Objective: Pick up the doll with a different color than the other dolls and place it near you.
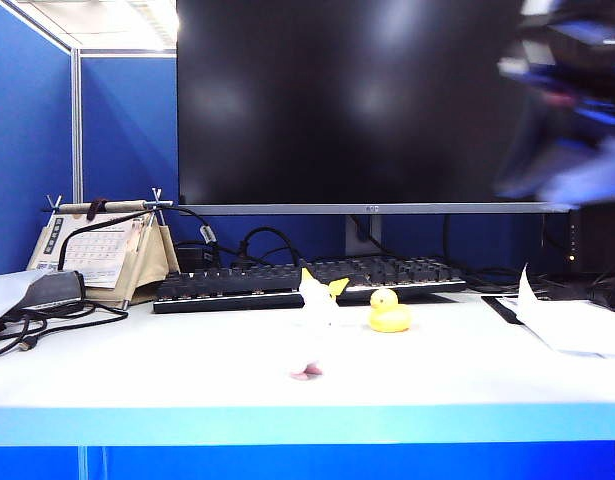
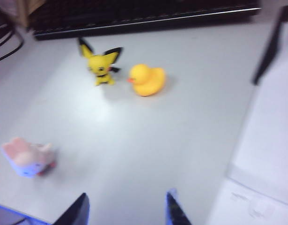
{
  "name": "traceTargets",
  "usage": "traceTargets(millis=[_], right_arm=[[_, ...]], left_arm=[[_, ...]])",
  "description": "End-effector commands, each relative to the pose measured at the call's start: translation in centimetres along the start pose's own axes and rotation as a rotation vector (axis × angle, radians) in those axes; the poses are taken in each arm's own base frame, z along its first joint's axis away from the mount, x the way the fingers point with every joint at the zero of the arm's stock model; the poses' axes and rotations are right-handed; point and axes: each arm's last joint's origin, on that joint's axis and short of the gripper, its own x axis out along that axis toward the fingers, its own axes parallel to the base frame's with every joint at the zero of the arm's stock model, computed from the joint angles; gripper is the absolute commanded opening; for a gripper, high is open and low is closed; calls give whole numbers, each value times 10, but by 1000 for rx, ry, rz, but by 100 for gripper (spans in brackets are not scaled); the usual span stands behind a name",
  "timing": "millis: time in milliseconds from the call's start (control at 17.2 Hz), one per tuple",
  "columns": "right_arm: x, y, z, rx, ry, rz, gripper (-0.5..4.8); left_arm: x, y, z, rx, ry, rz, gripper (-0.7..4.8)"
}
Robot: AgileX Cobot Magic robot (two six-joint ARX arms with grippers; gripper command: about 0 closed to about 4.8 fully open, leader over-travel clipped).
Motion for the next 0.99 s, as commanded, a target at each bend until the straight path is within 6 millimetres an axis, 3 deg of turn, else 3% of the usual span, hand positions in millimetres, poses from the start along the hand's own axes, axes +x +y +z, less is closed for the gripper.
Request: traceTargets(millis=[58, 233, 466, 990], right_arm=[[-20, -12, -18, 51, -35, -48, 210], [-41, -25, -43, 87, -89, -136, 211], [-48, -37, -75, 155, -65, -201, 211], [-47, -41, -78, 156, -83, -288, 211]], left_arm=[[0, 0, 1, -1, -5, -2, 350], [0, 0, 1, -1, -5, -2, 350], [0, 0, 1, -1, -5, -2, 350], [-1, 0, 1, -1, -13, 0, 350]])
